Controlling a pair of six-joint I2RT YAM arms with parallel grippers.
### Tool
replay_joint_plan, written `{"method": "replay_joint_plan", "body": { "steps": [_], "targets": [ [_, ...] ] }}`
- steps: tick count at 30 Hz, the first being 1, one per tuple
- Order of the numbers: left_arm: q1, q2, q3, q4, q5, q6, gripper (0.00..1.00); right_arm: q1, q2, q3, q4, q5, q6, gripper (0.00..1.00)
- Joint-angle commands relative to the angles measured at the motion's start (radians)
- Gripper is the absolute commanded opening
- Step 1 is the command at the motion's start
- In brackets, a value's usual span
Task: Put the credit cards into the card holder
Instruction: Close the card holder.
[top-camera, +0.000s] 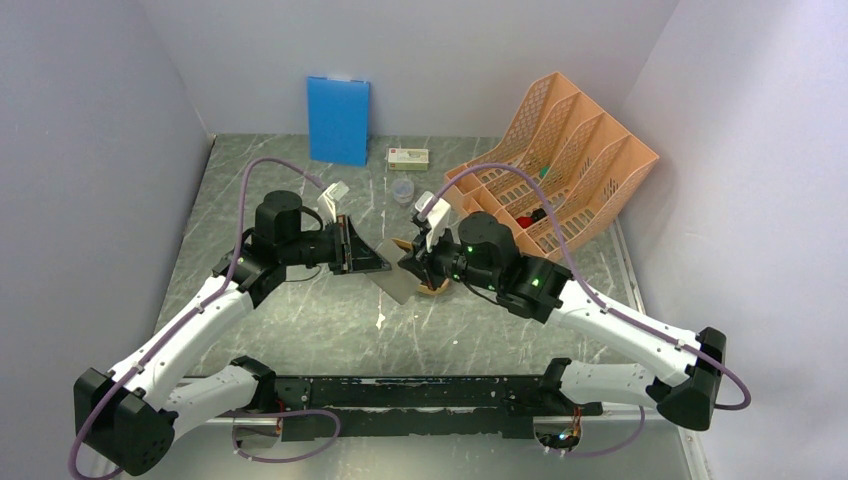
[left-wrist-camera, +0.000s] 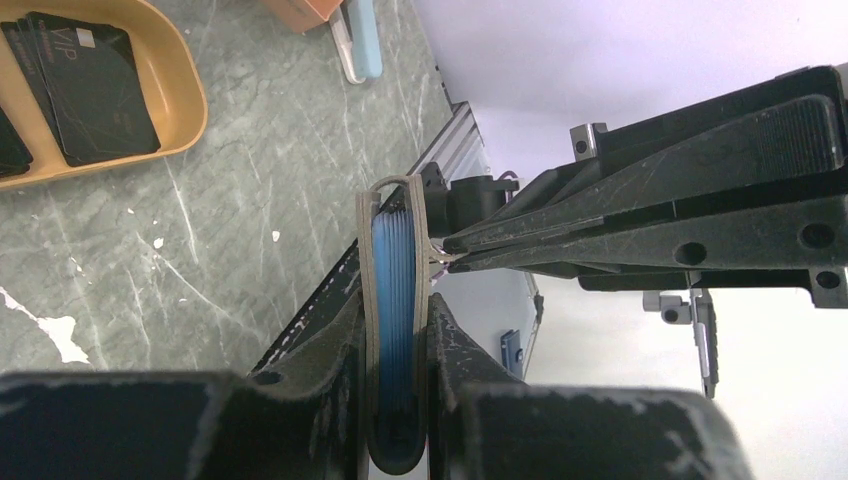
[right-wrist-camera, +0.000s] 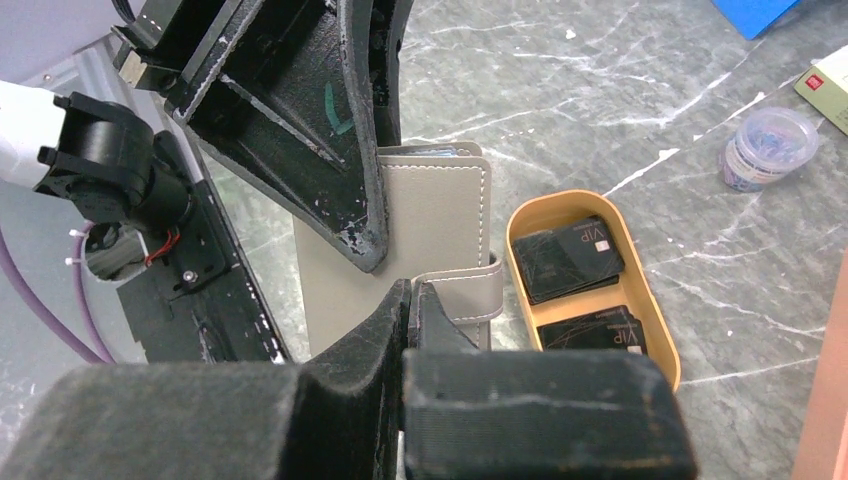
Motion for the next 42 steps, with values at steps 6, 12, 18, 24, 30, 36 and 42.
{"method": "replay_joint_plan", "body": {
  "steps": [6,12,18,24,30,36,42],
  "targets": [
    [0.004,-0.020,0.015,0.195,0.070,-0.095,0.05,0.044,0.030,-0.031,-0.019,-0.007,0.002,0.00],
    [0.005,-0.022,0.011,0.231,0.080,-0.116,0.05,0.050,0.036,-0.038,-0.027,0.019,-0.010,0.00],
    [0.005,-0.019,0.017,0.188,0.067,-0.089,0.05,0.052,0.008,-0.036,-0.038,0.112,-0.021,0.00],
    [0.005,-0.017,0.016,0.164,0.054,-0.075,0.05,0.053,-0.002,-0.031,-0.049,0.168,-0.024,0.00],
    [0.005,-0.019,0.017,0.150,0.047,-0.064,0.05,0.051,-0.014,-0.040,-0.042,0.160,-0.013,0.00],
    [0.005,-0.022,0.017,0.161,0.048,-0.073,0.05,0.052,-0.016,-0.052,-0.022,0.129,0.006,0.00],
    [0.005,-0.021,0.014,0.154,0.045,-0.067,0.05,0.051,-0.026,-0.068,0.042,0.100,0.051,0.00]
  ]
}}
